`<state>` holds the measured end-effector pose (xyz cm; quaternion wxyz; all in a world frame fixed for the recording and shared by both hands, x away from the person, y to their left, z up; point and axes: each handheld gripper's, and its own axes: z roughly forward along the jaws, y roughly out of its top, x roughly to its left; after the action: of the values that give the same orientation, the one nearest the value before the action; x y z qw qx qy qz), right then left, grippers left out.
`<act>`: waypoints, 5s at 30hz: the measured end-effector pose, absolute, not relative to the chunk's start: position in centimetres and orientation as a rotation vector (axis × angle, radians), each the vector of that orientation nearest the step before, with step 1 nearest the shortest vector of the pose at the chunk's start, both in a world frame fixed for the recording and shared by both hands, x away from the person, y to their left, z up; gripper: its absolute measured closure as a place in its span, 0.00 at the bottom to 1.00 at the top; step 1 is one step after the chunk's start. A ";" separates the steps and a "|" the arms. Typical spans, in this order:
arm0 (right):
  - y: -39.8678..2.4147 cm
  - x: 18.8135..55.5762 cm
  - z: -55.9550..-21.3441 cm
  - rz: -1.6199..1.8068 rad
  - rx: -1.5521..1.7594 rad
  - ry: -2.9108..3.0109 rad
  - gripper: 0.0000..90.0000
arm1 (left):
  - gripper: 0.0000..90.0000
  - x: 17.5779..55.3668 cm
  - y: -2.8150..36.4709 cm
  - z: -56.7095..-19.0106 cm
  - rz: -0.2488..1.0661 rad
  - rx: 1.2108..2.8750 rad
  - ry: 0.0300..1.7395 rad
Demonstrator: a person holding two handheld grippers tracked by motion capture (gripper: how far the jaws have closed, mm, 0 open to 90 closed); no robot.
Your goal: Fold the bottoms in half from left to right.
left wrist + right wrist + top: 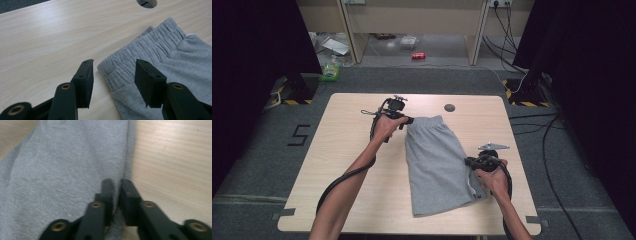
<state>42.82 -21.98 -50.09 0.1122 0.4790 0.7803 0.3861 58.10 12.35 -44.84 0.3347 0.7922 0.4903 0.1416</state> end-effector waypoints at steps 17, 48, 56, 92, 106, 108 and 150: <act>-21.8 34.1 -48.5 0.925 1.127 2.443 0.93 | 0.53 57.6 13.1 -44.9 0.381 2.060 1.288; -21.5 33.2 -48.0 1.009 1.149 2.375 0.55 | 0.51 58.2 12.0 -46.9 0.344 2.026 1.334; -17.3 32.5 -48.5 1.159 1.049 2.467 0.53 | 0.51 58.6 11.2 -48.4 0.370 2.034 1.363; -5.9 30.8 -50.7 1.155 0.712 2.721 0.68 | 0.83 58.7 10.4 -48.8 0.390 2.048 1.299; -5.3 29.9 -50.8 1.082 0.653 2.686 0.93 | 0.84 58.8 10.3 -48.7 0.401 2.057 1.286; -5.2 30.1 -50.9 1.103 0.669 2.691 0.94 | 0.84 58.8 10.3 -48.8 0.404 2.057 1.282; -4.1 37.1 -47.2 1.326 0.785 2.538 0.61 | 0.73 58.5 15.3 -48.0 0.376 2.012 1.259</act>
<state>37.12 -4.09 -47.22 0.0859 0.2634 0.8516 0.4449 58.54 15.32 -47.97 0.3610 0.7807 0.4887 0.1460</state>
